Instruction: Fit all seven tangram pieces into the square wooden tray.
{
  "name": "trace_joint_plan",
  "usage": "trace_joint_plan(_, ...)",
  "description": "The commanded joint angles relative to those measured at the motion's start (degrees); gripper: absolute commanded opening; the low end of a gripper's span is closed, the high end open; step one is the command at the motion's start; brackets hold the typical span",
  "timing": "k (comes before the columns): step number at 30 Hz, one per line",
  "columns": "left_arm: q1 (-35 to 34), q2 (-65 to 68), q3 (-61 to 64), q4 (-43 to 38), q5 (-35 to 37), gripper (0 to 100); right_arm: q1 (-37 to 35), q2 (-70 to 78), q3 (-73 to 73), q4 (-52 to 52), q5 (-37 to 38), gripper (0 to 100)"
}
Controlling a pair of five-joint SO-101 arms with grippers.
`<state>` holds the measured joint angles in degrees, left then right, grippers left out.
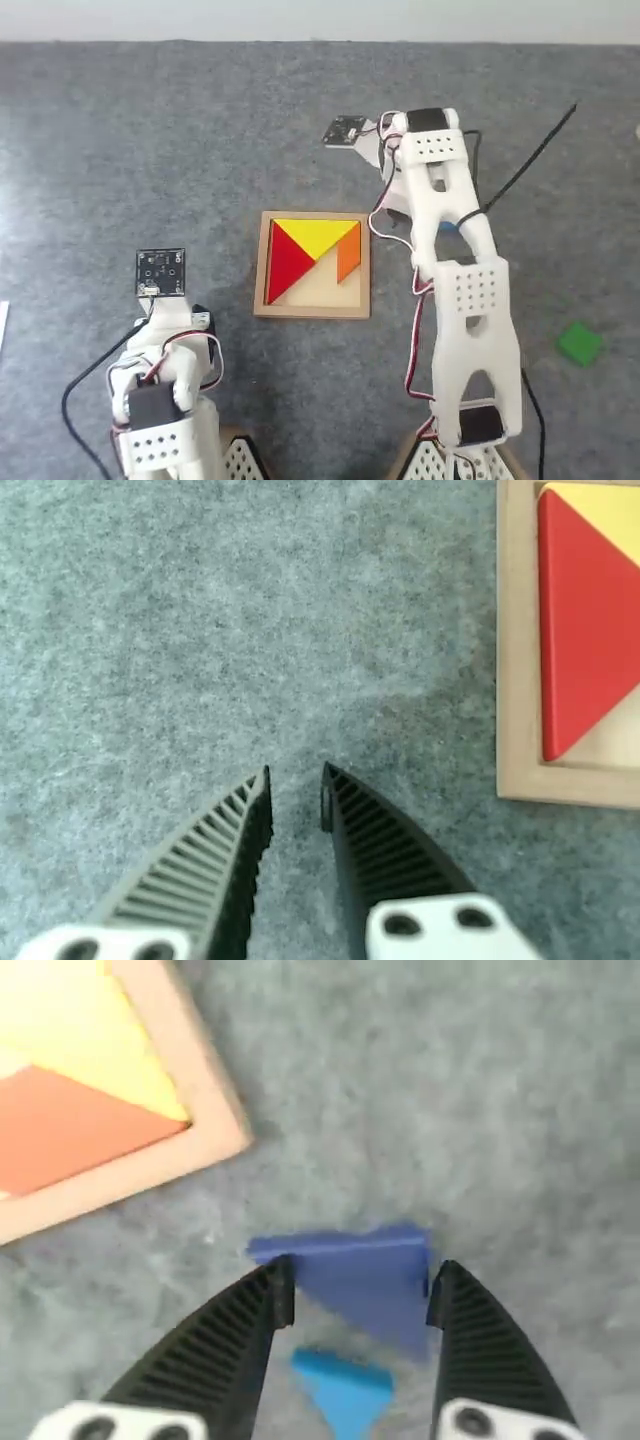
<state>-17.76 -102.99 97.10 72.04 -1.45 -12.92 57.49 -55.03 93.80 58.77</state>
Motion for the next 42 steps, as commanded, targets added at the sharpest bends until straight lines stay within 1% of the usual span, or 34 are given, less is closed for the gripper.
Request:
trace_joint_plan(1,0.0,-1.1,-0.7,0.2,-0.1,8,0.4,5.0,-11.8,4.4,3.6,23.0)
trace_joint_plan(5,0.0,-1.1,-0.7,0.2,-0.1,8,0.6,11.0,-19.4,8.9,6.5,23.0)
trace_joint_plan(9,0.0,-1.1,-0.7,0.2,-0.1,8,1.8,12.9,-20.2,9.2,9.6,23.0)
trace_joint_plan(12,0.0,-1.1,-0.7,0.2,-0.1,8,2.8,12.2,-16.7,9.4,11.8,23.0)
trace_joint_plan(16,0.0,-1.1,-0.7,0.2,-0.1,8,2.9,7.6,-8.3,9.4,12.0,22.9)
trace_joint_plan(18,0.0,-1.1,-0.7,0.2,-0.1,8,2.9,3.5,-3.2,9.4,10.5,22.8)
trace_joint_plan(24,0.0,-1.1,-0.7,0.2,-0.1,8,1.5,-8.0,10.7,9.1,0.3,22.8)
trace_joint_plan(26,0.0,-1.1,-0.7,0.2,-0.1,8,0.4,-11.2,14.8,9.0,-2.1,22.8)
trace_joint_plan(29,0.0,-1.1,-0.7,0.2,-0.1,8,-1.1,-15.8,18.6,9.0,-3.3,22.8)
trace_joint_plan(34,0.0,-1.1,-0.7,0.2,-0.1,8,-1.5,-22.9,20.0,9.0,-3.0,22.9)
trace_joint_plan(40,0.0,-1.1,-0.7,0.2,-0.1,8,-0.7,-31.7,27.8,8.7,5.9,23.2)
trace_joint_plan(42,0.0,-1.1,-0.7,0.2,-0.1,8,-0.6,-33.6,30.4,6.7,9.2,23.6)
